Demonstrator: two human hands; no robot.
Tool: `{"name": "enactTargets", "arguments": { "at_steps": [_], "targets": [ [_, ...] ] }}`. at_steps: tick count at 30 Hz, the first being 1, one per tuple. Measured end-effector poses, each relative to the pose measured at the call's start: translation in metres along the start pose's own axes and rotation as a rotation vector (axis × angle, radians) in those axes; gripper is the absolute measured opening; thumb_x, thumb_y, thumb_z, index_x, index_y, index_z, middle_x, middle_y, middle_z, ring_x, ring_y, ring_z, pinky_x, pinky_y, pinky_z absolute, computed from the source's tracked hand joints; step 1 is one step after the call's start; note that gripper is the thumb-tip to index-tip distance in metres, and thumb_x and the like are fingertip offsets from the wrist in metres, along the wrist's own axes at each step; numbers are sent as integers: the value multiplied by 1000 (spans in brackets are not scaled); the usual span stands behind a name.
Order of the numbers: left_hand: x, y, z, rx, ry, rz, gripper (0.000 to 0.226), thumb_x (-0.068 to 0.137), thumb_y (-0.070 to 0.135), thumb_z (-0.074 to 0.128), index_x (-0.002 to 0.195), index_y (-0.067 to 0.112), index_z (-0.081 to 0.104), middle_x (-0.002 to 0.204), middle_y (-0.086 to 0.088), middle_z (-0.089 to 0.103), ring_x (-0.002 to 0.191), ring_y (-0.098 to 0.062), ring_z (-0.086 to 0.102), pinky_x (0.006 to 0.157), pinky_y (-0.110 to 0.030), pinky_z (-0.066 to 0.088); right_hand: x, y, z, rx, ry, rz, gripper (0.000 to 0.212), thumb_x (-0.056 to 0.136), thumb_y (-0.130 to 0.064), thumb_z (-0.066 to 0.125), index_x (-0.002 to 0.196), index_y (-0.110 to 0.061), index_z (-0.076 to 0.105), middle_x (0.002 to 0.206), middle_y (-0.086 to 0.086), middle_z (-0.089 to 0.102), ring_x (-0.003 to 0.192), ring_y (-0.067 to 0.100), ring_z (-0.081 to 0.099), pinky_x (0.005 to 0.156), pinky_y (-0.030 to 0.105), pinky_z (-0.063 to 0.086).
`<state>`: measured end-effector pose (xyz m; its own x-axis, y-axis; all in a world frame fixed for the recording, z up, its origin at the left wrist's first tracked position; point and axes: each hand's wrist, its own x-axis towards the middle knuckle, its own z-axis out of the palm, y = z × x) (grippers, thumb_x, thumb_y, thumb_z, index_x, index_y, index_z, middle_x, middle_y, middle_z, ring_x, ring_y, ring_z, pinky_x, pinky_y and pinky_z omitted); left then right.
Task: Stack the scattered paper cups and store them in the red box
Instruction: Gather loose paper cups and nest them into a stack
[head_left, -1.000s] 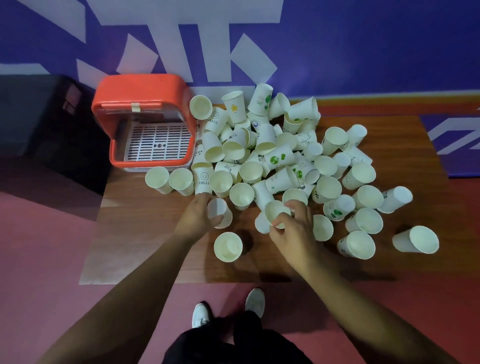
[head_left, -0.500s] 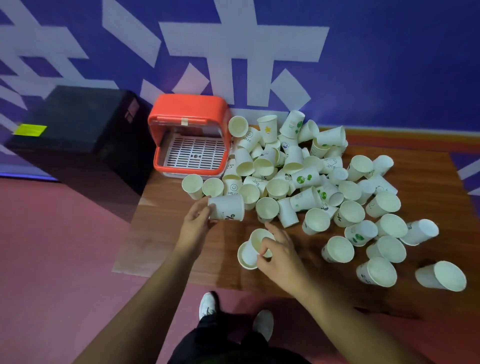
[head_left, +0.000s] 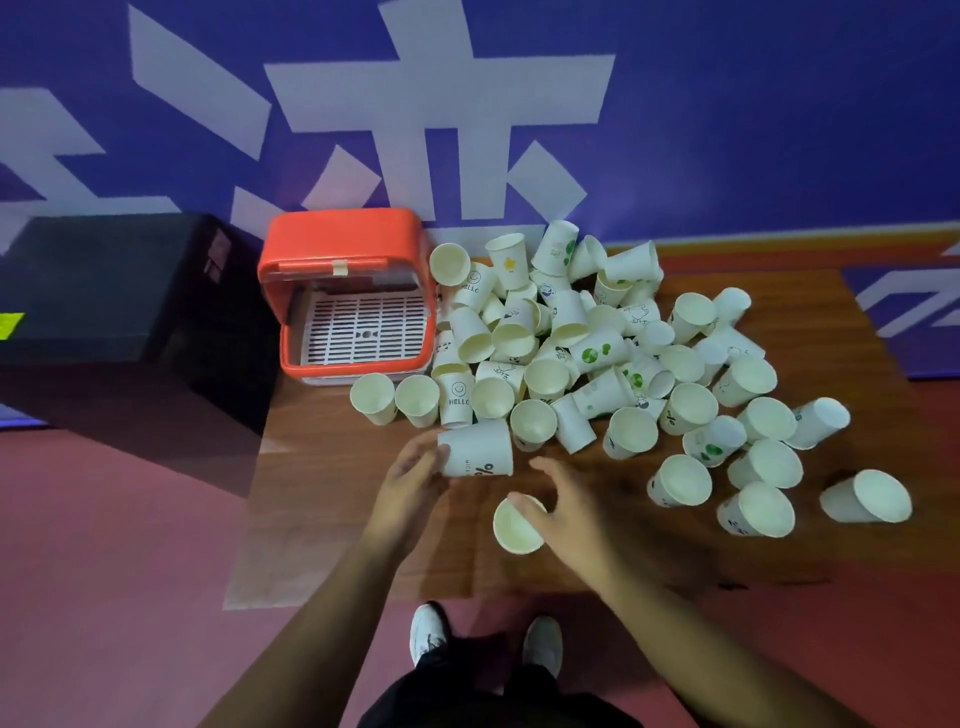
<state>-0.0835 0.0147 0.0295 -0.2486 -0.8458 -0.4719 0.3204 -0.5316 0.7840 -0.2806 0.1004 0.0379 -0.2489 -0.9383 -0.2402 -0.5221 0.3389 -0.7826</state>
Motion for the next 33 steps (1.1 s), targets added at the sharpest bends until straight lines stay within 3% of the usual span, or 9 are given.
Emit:
{"name": "enactTargets", "arguments": {
  "at_steps": [3, 6, 11, 14, 18, 22, 27, 30, 33],
  "targets": [
    [7, -3, 3, 29, -119, -94, 39, 91, 18, 69, 128, 8, 61, 122, -16, 65, 101, -21, 67, 77, -28, 58, 7, -30, -14, 601, 32, 266, 51, 90, -44, 64, 133, -20, 51, 126, -5, 60, 113, 8, 59, 93, 25, 50],
    [13, 0, 10, 49, -272, -147, 49, 88, 18, 69, 134, 8, 58, 124, -12, 67, 110, -24, 65, 86, -31, 59, 11, -43, -19, 728, 39, 290, 26, 94, -31, 63, 119, -25, 61, 117, -6, 63, 105, 10, 64, 86, 34, 58],
    [22, 23, 11, 389, -349, -33, 37, 92, 25, 71, 127, 15, 66, 120, -8, 71, 111, -18, 67, 98, -32, 54, 7, -32, -21, 503, 129, 246, 36, 85, -30, 73, 119, -29, 64, 117, -5, 68, 107, 12, 65, 87, 34, 57],
    [39, 44, -7, 601, -137, 220, 10, 97, 16, 66, 107, 16, 69, 93, 7, 72, 88, -2, 65, 83, -19, 49, -6, -28, -20, 363, 118, 198, 51, 83, -27, 77, 129, -29, 55, 121, -12, 61, 112, 7, 59, 91, 23, 50],
    [81, 59, -56, 1041, 123, 438, 26, 88, 22, 71, 111, 17, 60, 112, -7, 57, 101, -20, 54, 88, -40, 47, -17, -15, -5, -135, 130, 101, 69, 70, -58, 70, 132, -35, 50, 128, -15, 54, 118, 6, 50, 100, 30, 42],
    [105, 65, -86, 1332, 237, 384, 69, 79, 34, 82, 134, 18, 43, 138, -13, 43, 126, -39, 43, 103, -54, 43, -21, -6, 16, -420, 158, 62, 78, 66, -66, 59, 133, -27, 52, 124, -7, 57, 113, 20, 52, 96, 40, 40],
    [122, 56, -100, 1363, 254, 322, 81, 76, 40, 83, 139, 15, 40, 145, -15, 41, 131, -44, 44, 105, -59, 42, -19, 4, 28, -568, 192, 14, 75, 65, -67, 56, 125, -24, 58, 115, -4, 63, 103, 27, 58, 85, 42, 46],
    [128, 55, -102, 1322, 213, 239, 82, 78, 39, 81, 143, 19, 36, 147, -13, 42, 134, -41, 43, 106, -56, 42, -17, 11, 35, -587, 27, 79, 85, 66, -73, 52, 137, -26, 49, 129, -6, 55, 116, 25, 51, 92, 42, 40],
    [130, 55, -101, 1290, 173, 215, 84, 78, 38, 83, 145, 18, 36, 144, -15, 42, 134, -39, 42, 106, -51, 43, -12, 15, 43, -496, -86, 141, 90, 72, -65, 67, 147, -25, 37, 142, -5, 43, 124, 24, 42, 100, 38, 35]
  ]
}}
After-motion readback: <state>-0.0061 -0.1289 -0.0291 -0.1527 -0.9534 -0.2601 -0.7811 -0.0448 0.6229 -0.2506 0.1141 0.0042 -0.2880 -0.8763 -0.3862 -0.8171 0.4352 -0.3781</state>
